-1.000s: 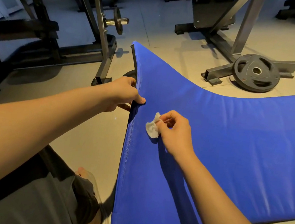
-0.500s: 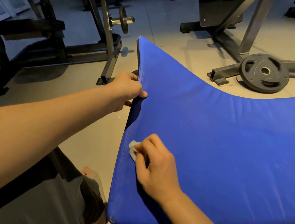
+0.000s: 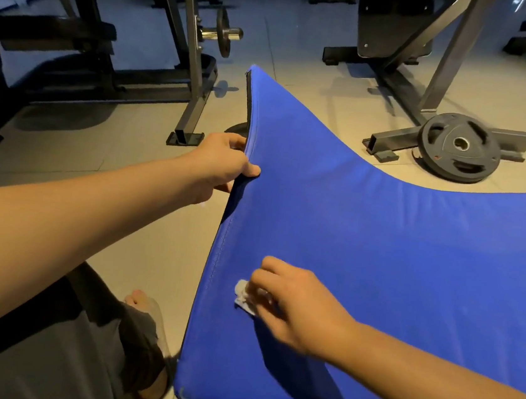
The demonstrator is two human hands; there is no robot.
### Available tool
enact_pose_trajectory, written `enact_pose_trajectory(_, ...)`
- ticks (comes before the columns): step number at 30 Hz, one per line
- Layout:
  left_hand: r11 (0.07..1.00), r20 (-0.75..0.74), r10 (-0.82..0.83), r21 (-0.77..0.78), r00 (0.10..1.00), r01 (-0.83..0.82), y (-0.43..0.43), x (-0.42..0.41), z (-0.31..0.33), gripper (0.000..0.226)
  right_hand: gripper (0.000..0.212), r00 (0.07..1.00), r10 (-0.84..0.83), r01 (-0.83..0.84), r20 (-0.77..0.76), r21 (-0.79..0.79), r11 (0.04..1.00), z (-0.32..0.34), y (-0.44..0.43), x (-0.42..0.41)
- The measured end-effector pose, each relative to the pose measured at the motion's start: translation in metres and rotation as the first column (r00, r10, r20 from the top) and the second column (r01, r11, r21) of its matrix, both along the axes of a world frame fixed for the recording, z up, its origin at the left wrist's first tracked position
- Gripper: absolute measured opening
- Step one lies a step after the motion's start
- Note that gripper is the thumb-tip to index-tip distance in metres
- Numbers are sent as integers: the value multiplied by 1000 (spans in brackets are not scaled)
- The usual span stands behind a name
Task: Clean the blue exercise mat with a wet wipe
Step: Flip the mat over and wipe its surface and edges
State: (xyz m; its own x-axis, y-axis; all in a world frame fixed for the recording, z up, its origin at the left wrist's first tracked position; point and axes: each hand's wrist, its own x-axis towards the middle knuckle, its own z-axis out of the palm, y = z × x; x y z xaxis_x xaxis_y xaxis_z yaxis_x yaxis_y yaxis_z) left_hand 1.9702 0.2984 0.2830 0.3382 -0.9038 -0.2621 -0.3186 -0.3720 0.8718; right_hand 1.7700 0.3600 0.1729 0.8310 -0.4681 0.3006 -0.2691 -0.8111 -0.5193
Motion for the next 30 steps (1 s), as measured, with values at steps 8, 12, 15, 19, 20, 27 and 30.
enact_pose_trajectory(8,999,-3,3,55,1000,-2,0,-7,-7,28,15,879,-444,405,175,218,888,-11,-66,8)
enact_pose_trajectory(12,997,13,57,54,998,-57,-2,3,-6,29,11,993,-53,43,104,99,994,-24,4,6)
enact_pose_trajectory(15,995,11,53,78,999,-54,-3,4,-11,24,7,992,-95,92,89,30,995,-29,-28,3)
enact_pose_trajectory(19,993,-1,50,105,999,-50,-5,-3,-16,19,18,867,-475,458,154,132,879,-31,-87,-1)
enact_pose_trajectory(20,993,-1,63,102,998,-63,-6,-3,-16,19,20,851,-501,483,159,138,865,-33,-83,2)
enact_pose_trajectory(27,980,19,132,145,991,-134,-10,6,-15,29,14,991,-89,82,95,77,994,-43,-17,-4)
enact_pose_trajectory(30,979,21,102,172,995,-104,-8,-1,-22,26,15,935,-337,325,110,109,939,-54,-75,-12)
